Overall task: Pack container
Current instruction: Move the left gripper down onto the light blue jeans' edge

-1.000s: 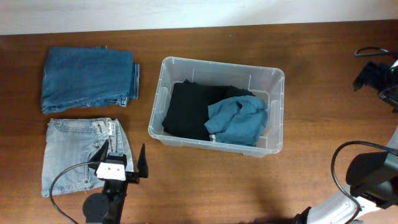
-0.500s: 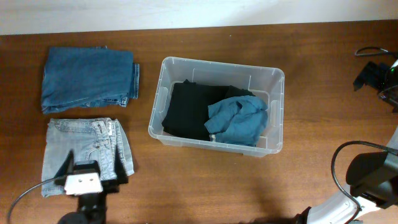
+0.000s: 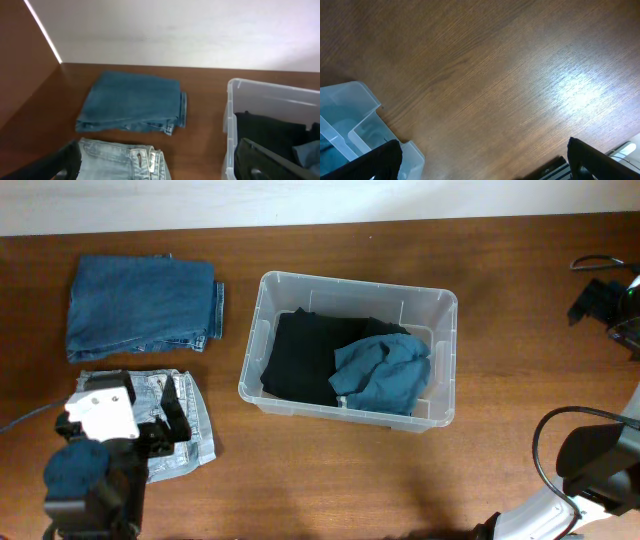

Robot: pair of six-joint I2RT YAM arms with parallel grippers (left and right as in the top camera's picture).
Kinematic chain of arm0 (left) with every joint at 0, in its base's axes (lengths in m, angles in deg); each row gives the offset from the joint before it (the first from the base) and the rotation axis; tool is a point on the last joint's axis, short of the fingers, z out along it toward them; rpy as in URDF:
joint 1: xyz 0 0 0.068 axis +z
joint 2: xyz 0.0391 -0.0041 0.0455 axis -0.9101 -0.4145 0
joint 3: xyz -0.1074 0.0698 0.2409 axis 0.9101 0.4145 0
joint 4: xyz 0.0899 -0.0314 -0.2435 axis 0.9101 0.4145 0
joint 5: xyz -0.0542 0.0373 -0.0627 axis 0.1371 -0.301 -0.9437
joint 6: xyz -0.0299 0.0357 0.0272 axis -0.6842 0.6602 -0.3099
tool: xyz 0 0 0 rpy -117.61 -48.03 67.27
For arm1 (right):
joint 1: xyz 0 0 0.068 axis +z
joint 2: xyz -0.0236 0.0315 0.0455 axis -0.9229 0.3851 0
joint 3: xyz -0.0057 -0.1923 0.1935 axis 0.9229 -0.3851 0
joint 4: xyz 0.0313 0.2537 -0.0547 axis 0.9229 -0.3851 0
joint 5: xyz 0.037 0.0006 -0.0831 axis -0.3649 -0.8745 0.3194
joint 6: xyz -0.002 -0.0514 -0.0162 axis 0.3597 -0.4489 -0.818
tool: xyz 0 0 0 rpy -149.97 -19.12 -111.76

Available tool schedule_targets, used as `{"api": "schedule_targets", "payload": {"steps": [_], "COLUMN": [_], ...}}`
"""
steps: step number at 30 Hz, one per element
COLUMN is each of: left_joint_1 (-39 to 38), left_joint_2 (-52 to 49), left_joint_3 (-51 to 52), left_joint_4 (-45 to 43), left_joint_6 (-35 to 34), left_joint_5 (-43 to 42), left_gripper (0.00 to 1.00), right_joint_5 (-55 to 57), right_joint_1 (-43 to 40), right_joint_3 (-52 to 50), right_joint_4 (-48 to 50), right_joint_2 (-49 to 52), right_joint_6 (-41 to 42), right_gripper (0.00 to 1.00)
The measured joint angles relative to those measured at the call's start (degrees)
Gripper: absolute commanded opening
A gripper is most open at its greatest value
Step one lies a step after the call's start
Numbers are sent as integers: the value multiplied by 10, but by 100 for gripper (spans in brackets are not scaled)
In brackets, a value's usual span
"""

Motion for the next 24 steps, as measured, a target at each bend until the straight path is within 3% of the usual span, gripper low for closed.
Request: {"api": "schedule_targets", "payload": {"steps": [3,10,18,24], "left_joint_1": [0,58,201,241], "left_joint_2": [-12,-92,-281,-393], "left_joint_3": [0,-2,-2,-2], "left_joint_4": [16,91,74,71], "left_joint_6": [-10,-110,-157,-165], "left_joint_5": [30,124,63,41], "left_gripper": [99,99,99,100], "right_joint_5": [0,0,0,0], "right_joint_1": [0,0,0,0], "right_joint_3": [0,0,0,0], "right_joint_4": [0,0,0,0], "right_joint_2": [0,0,0,0], "right_joint_6": [0,0,0,0], "right_gripper": [98,98,98,99]}}
